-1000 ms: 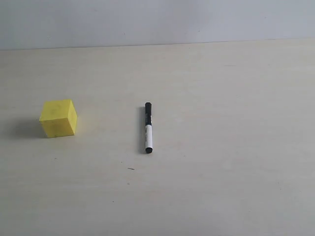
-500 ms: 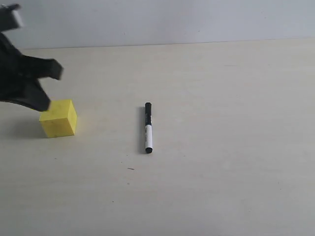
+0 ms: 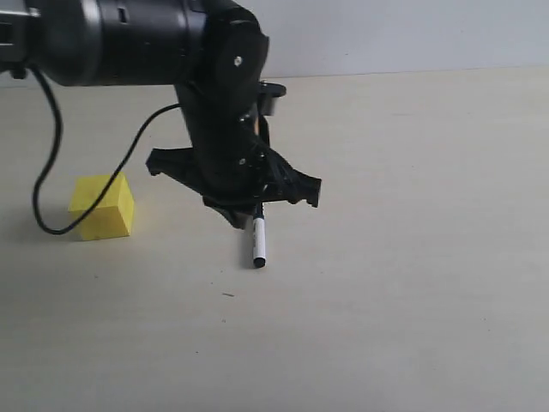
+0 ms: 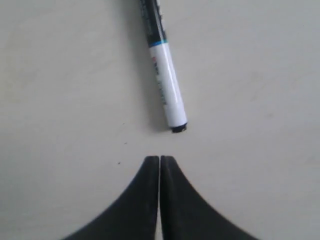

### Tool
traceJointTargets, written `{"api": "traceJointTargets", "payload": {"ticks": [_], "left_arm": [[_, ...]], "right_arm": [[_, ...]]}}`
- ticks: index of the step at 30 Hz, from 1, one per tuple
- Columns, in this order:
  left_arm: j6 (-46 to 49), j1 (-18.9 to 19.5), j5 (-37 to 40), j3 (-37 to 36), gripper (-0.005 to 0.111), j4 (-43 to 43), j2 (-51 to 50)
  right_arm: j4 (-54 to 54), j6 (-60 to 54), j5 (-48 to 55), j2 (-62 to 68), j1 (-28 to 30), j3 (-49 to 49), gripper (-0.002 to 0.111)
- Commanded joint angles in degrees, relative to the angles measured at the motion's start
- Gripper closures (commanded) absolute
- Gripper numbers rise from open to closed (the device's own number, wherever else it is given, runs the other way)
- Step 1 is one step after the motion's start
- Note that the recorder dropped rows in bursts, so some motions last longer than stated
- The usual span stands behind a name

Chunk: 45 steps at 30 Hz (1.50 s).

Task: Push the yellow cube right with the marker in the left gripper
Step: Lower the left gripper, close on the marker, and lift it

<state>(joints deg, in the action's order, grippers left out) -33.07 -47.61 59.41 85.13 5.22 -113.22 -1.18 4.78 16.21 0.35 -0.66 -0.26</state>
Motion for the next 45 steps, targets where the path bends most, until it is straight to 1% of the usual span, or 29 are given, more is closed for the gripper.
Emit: {"api": "traceJointTargets", "payload": {"ticks": [1,4,6,10,16,18,26,45], "left_arm": [[-1.2,-0.3,1.7,5.7,0.090,-1.1,-5.3],[-1.6,-0.3,1.6,7.5,0.075,-1.1,-7.9],[-2.2,-0.3,1.6,8.5,0.071,-1.1,-9.2],[-4.1,0.7,1.6,9.6,0.072,-1.0,-11.4],[-4.3,2.1,1.6,9.7,0.072,-1.0,-12.8],[-4.3,2.4,0.3,9.7,0.072,-1.0,-13.2],[-4.3,2.5,-4.2,9.7,0.072,-1.0,-15.2],[-5.6,2.5,-4.4,9.5,0.072,-1.0,-15.7]], "right_arm": [[-0.3,-0.3,-0.1,-0.3,0.4,0.3,0.108],[-0.3,-0.3,-0.1,-0.3,0.4,0.3,0.108],[-0.3,-0.3,-0.1,-0.3,0.4,0.3,0.108],[-0.3,-0.3,-0.1,-0.3,0.4,0.3,0.108],[-0.3,-0.3,-0.1,-0.3,0.4,0.3,0.108],[-0.3,-0.3,-0.1,-0.3,0.4,0.3,0.108],[-0.3,-0.3,0.0,-0.3,0.4,0.3,0.108],[-0.3,-0.3,0.0,-0.3,0.4,0.3,0.108]]}}
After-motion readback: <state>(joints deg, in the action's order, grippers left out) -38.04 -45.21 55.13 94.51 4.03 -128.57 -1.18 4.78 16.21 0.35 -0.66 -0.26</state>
